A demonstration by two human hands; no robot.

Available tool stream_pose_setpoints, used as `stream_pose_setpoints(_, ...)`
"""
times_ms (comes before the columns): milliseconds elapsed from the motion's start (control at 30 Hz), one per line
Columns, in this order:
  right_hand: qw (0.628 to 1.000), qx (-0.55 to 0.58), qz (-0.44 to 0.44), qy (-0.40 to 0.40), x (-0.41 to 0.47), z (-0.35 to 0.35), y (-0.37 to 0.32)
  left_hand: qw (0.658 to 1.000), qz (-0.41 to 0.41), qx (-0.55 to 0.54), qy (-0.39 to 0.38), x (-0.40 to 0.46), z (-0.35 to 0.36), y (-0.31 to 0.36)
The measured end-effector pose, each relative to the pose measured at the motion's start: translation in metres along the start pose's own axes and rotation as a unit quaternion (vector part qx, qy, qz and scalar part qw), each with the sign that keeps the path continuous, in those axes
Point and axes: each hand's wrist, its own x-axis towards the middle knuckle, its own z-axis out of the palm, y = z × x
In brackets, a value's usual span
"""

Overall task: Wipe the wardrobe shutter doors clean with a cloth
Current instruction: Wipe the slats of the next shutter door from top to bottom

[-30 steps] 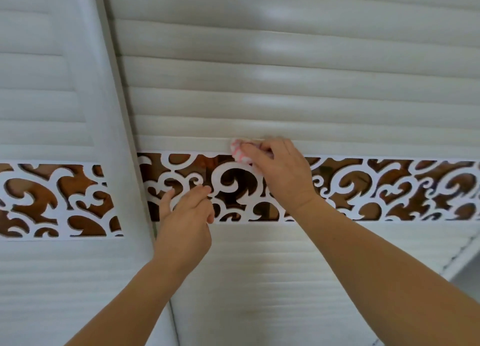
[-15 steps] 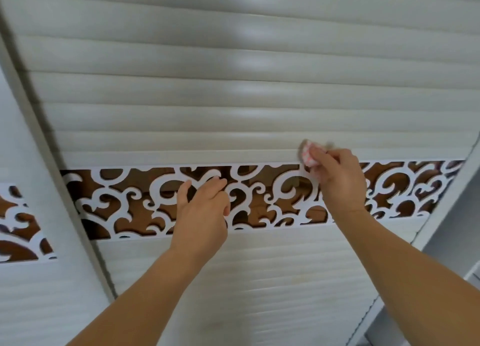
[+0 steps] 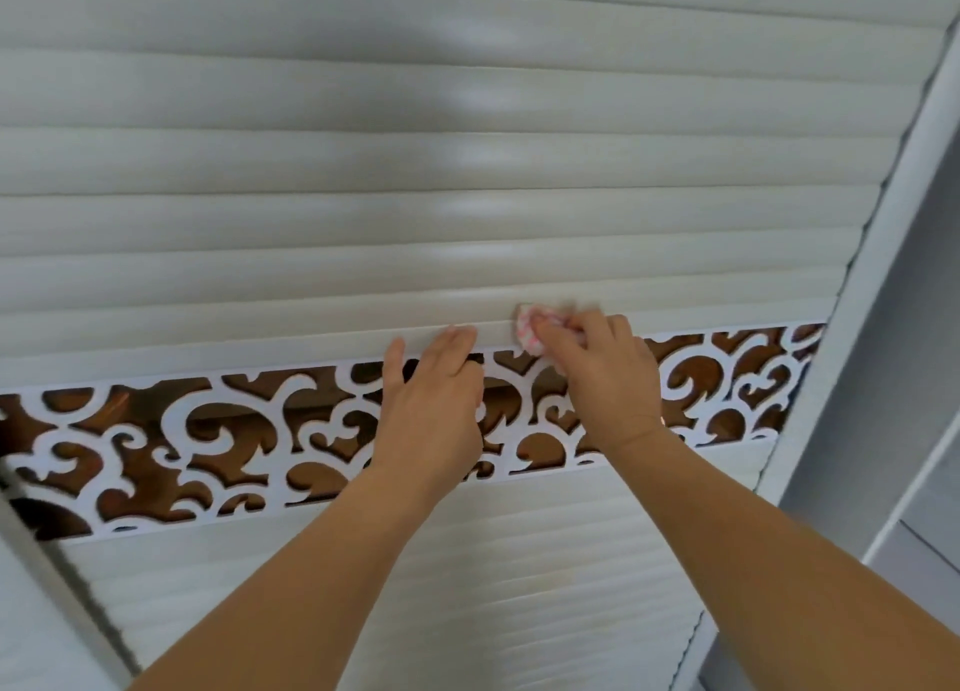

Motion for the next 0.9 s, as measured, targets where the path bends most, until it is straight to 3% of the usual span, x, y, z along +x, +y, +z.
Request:
stream_pose_setpoints(167, 0.996, -0.017, 0.076, -0.035, -0.017, -0.009, 0.073, 0.996, -0.002, 0.082, -0.023, 0.015, 0.021, 0.027)
stream_pose_setpoints(267, 0.965, 0.038, 0.252, -0.069, -0.025, -0.018, 0.12, 0.991, 0.015, 0.136, 0.009, 0.017, 0.032, 0.029)
stream_pose_setpoints(333, 0.939, 0.016, 0.334, -0.08, -0.027, -0.023, 0.152, 0.987, 0.031, 0.141, 0.063, 0.019, 0.043, 0.026)
stream_pose_setpoints(467, 0.915, -0.019, 0.393, -0.089, -0.016, -0.029, 0.191, 0.983, 0.044, 0.142, 0.103, 0.017, 0.051, 0.026)
stream_pose_setpoints(567, 0.899, 0.064, 0.43, -0.043, -0.012, -0.021, 0.179, 0.983, 0.037, 0.148, 0.097, 0.017, 0.053, 0.027)
stream_pose_setpoints(667, 0.904, 0.152, 0.399, -0.007, -0.016, -0.013, 0.138, 0.982, 0.034, 0.164, 0.087, 0.016, 0.053, 0.026)
stream_pose_setpoints(767, 0.945, 0.212, 0.233, -0.085, -0.023, -0.014, 0.099, 0.983, 0.033, 0.169, 0.071, 0.014, 0.052, 0.025)
stream_pose_setpoints(833, 0.94, 0.304, 0.084, -0.126, -0.03, -0.02, 0.083, 0.985, 0.032, 0.157, 0.067, 0.012, 0.05, 0.024)
stream_pose_setpoints(900, 0.919, 0.368, 0.084, -0.116, -0.038, -0.028, 0.072, 0.99, 0.026, 0.123, 0.064, 0.006, 0.049, 0.019)
